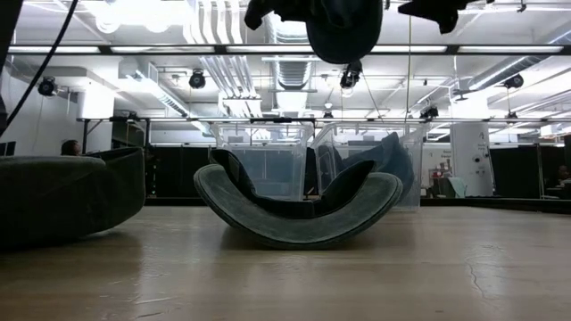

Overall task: Pick & Place hat
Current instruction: Put the blue cap into the right transparent bin

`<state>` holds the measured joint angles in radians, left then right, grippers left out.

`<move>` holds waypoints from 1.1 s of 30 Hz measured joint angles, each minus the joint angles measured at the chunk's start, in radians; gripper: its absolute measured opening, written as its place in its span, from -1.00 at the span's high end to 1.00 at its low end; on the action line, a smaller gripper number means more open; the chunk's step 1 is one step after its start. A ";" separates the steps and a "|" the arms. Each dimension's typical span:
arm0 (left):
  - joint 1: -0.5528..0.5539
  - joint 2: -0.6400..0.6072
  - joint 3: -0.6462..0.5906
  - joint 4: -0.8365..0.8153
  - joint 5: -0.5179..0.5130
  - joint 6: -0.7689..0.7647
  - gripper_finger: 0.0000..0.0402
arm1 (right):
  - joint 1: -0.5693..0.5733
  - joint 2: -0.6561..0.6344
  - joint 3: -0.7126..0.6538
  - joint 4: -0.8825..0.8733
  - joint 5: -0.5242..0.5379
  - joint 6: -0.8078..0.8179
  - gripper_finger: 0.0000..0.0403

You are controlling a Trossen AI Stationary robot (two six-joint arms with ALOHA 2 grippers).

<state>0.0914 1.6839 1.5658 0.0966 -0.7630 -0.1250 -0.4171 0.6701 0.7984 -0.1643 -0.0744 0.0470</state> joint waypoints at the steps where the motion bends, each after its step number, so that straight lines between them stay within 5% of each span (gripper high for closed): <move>1: 0.000 -0.001 0.000 -0.001 -0.015 0.000 0.98 | 0.000 0.017 0.017 -0.001 0.011 0.000 0.14; 20: -0.002 -0.004 -0.001 0.007 -0.049 0.007 0.98 | 0.000 0.324 0.241 -0.006 0.116 0.006 0.08; 24: -0.001 -0.004 -0.001 0.010 -0.057 0.004 0.98 | -0.001 0.368 0.291 -0.017 0.135 0.010 0.25; 30: -0.002 -0.004 -0.001 0.004 -0.060 0.015 0.98 | -0.001 0.414 0.347 -0.068 0.180 0.004 0.84; 33: -0.002 -0.004 -0.001 -0.001 -0.058 0.019 0.93 | -0.002 0.426 0.359 -0.085 0.203 0.003 0.91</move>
<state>0.0898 1.6802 1.5650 0.0953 -0.8207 -0.1063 -0.4187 1.0958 1.1572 -0.2489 0.1288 0.0503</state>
